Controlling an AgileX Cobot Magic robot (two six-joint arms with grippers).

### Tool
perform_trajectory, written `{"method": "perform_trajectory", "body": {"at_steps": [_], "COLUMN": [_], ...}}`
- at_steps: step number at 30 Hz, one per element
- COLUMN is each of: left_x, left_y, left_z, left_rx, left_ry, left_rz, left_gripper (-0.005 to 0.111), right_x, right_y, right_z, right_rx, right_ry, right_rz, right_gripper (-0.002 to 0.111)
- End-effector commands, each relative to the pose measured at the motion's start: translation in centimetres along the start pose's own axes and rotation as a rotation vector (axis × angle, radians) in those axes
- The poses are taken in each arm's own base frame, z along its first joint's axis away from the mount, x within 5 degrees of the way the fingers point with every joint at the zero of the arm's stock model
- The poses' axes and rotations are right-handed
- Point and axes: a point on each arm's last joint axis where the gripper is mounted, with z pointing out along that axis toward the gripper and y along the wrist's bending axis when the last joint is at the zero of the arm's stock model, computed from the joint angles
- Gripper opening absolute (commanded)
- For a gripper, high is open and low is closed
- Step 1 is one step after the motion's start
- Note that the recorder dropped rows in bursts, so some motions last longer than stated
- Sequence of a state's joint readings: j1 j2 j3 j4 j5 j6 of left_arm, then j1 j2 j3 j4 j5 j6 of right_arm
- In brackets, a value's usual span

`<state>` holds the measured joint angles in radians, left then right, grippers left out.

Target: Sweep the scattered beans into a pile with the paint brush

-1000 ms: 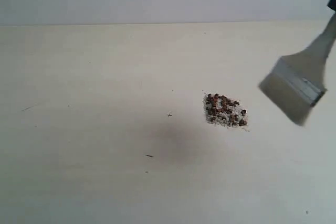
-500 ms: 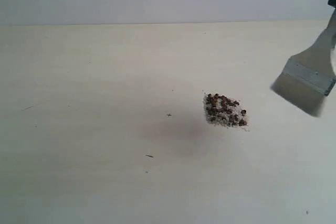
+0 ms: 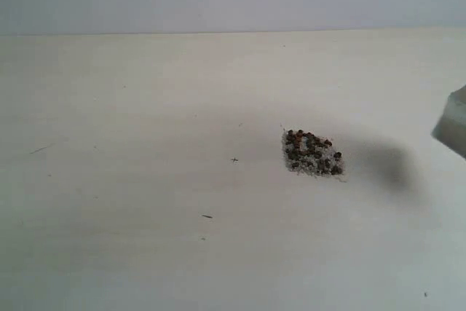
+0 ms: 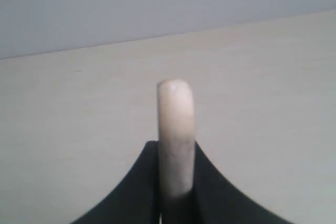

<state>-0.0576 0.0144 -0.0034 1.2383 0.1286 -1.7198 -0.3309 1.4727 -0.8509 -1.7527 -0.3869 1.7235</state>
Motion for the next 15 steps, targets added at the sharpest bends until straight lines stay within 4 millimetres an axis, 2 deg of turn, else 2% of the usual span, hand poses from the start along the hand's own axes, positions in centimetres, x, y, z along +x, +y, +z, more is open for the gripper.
{"method": "perform_trajectory", "body": {"at_steps": [1, 3, 6, 9, 12, 15], "left_x": [0.1, 0.1, 0.1, 0.1, 0.1, 0.1], "left_y": [0.0, 0.0, 0.0, 0.0, 0.0, 0.0], "left_z": [-0.1, -0.1, -0.1, -0.1, -0.1, -0.1], "left_rx": [0.002, 0.002, 0.002, 0.002, 0.002, 0.002], "left_ry": [-0.005, -0.005, -0.005, -0.005, -0.005, -0.005], "left_rz": [0.009, 0.009, 0.009, 0.009, 0.009, 0.009], "left_gripper": [0.0, 0.0, 0.0, 0.0, 0.0, 0.0], "right_x": [-0.2, -0.8, -2.5, -2.6, -1.9, -0.8], "right_y": [-1.1, -0.3, 3.8, 6.4, 6.4, 4.9], "right_z": [-2.6, -3.6, -6.3, -6.8, -6.0, -4.3], "right_rx": [0.299, 0.358, 0.374, 0.315, 0.302, 0.409], "right_ry": [-0.08, -0.124, -0.232, -0.243, -0.171, 0.05], "right_rz": [-0.065, -0.117, -0.381, -0.571, -0.503, -0.497], "right_gripper": [0.0, 0.0, 0.0, 0.0, 0.0, 0.0]}}
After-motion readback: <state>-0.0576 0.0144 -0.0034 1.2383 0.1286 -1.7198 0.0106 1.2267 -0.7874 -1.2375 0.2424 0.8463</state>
